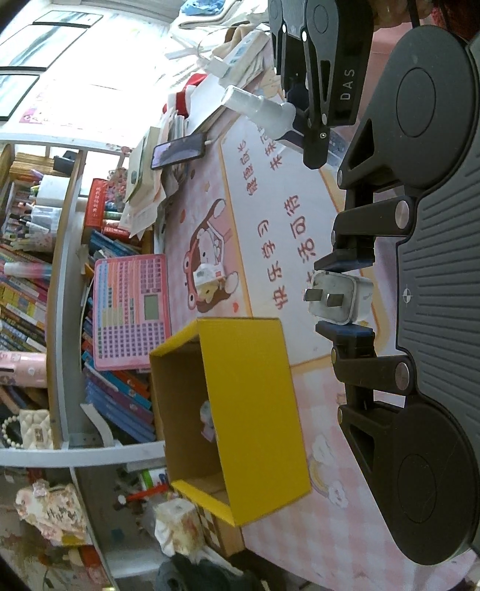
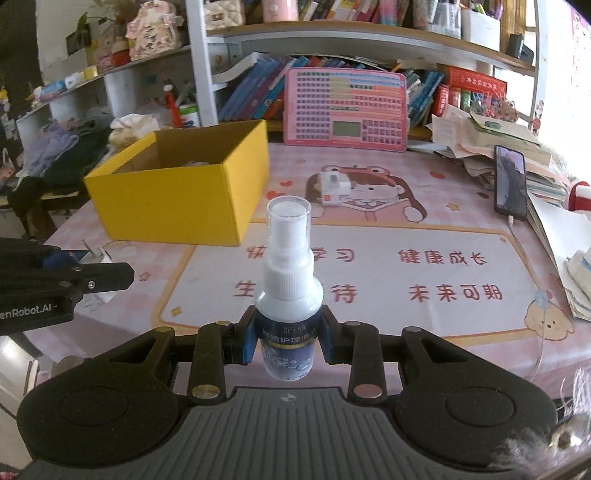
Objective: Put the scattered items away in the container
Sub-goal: 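Lift the plug adapter in the left tool while the right tool lifts the spray bottle toward the box, then carry the plug adapter in the left tool while the right tool carries the spray bottle over the yellow box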
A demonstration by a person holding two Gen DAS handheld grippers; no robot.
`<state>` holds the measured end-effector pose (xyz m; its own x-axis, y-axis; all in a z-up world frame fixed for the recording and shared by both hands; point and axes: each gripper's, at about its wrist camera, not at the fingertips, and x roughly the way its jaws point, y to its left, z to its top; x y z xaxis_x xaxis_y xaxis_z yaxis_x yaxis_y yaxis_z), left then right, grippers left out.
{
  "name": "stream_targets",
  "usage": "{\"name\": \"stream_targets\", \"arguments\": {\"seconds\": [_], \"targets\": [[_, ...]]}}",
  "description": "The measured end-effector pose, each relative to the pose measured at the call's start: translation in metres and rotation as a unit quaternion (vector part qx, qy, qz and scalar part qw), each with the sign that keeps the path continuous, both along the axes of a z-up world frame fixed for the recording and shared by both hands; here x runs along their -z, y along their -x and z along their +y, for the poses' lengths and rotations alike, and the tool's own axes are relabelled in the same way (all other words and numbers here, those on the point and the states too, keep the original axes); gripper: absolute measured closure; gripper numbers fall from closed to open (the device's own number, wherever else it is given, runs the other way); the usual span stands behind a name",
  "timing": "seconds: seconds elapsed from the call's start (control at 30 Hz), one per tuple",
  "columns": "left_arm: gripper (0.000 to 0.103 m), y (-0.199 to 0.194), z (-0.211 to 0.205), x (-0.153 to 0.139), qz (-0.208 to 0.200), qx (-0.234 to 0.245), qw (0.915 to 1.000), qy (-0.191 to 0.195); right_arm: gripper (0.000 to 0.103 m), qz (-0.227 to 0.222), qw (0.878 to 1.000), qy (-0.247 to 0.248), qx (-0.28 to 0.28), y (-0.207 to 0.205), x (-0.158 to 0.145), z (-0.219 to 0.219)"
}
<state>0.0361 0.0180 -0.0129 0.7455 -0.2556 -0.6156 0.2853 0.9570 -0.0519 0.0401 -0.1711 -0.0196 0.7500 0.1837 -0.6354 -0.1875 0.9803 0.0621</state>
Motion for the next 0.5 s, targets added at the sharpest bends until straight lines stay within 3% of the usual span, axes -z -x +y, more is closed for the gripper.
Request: {"name": "stream_targets", "arguments": {"seconds": [0.5], "targets": [[0.077,0.031,0.044,-0.005,-0.01,-0.049,0.9988,0.002,0.072,-0.023,0.998,0.009,-0.054,0.023,-0.009,0.047]]}}
